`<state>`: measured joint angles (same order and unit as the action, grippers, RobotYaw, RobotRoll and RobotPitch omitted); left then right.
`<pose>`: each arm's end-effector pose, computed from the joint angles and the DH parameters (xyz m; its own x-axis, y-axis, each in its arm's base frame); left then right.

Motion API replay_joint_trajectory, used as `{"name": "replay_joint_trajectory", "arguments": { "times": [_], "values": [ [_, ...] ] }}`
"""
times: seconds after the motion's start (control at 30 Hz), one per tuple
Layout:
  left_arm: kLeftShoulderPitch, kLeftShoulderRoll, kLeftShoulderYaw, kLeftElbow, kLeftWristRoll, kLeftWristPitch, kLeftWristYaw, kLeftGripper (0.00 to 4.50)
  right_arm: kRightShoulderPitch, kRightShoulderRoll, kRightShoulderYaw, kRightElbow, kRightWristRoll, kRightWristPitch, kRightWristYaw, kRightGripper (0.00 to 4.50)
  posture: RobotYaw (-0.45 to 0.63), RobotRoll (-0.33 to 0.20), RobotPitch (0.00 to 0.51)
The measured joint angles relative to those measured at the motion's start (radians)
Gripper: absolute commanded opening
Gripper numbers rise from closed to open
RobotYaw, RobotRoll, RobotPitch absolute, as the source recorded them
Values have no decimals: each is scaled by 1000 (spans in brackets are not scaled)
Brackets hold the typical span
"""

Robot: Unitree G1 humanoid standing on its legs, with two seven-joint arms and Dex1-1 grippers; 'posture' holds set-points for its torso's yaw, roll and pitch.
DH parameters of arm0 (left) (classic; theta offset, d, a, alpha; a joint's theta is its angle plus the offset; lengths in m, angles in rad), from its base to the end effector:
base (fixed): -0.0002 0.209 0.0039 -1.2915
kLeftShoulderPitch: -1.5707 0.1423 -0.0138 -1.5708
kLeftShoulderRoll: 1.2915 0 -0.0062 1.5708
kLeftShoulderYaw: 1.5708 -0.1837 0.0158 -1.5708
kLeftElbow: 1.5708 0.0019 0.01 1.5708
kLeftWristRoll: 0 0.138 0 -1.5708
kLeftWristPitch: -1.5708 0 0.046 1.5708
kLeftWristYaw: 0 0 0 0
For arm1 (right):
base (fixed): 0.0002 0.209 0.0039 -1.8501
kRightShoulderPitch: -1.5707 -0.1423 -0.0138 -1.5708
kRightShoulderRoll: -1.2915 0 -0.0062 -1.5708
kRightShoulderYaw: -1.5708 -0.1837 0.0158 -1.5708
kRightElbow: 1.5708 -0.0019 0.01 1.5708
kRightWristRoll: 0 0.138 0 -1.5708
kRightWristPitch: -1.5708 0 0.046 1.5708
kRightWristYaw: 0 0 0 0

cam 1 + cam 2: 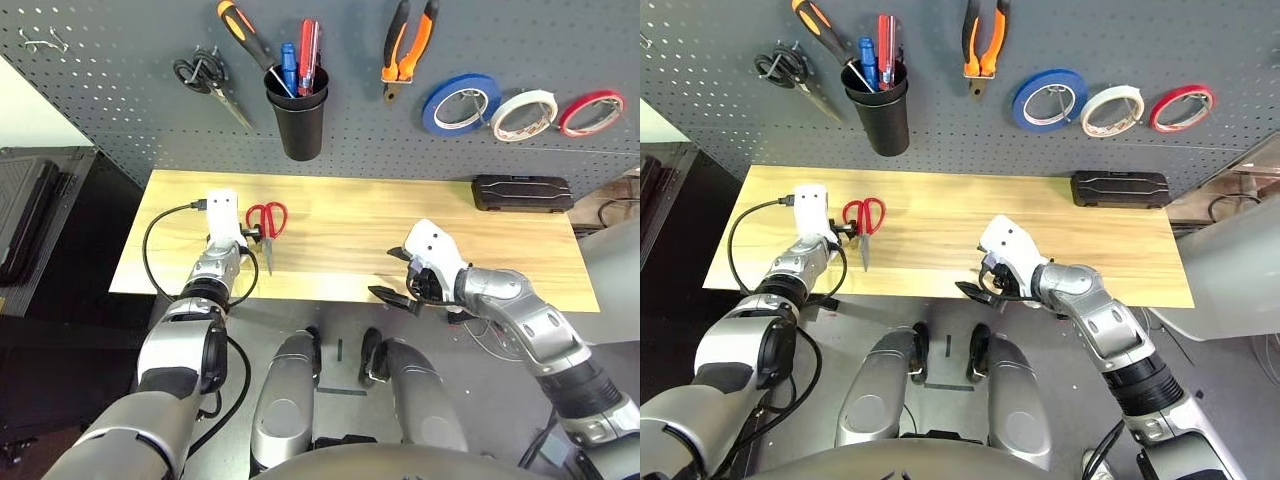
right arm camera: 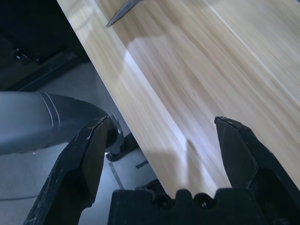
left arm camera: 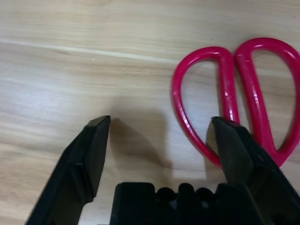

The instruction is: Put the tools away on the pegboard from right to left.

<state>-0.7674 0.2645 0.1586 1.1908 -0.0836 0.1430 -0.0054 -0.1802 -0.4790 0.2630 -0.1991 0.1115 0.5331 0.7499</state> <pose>0.3123 0.2106 0.0379 0.8442 0.1532 -0.5137 -0.1322 0.9882 0.0775 0.2263 -0.1734 0.0890 0.5177 0.7212 -0.4604 -0.8382 0.5354 -0.1038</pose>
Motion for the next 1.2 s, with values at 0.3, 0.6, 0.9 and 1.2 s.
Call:
{"name": "replay_joint_trajectory", "arguments": {
  "times": [0.3,0.6,0.9,1.2],
  "values": [
    [-5,-21,0,-3,0,8,-22,47,6,-22,-2,-16,3,4,2,4500,70,0,290],
    [17,-42,19,-39,-1,0,-31,47,-7,-41,-7,-5,10,-43,19,4500,80,0,284],
    [95,-82,53,-190,-41,-35,-57,47,-14,-41,-11,24,12,-121,34,4500,105,0,271],
    [397,-156,56,-799,-126,95,-84,47,-54,18,-88,112,69,-269,41,4500,177,0,244]
  ]
}}
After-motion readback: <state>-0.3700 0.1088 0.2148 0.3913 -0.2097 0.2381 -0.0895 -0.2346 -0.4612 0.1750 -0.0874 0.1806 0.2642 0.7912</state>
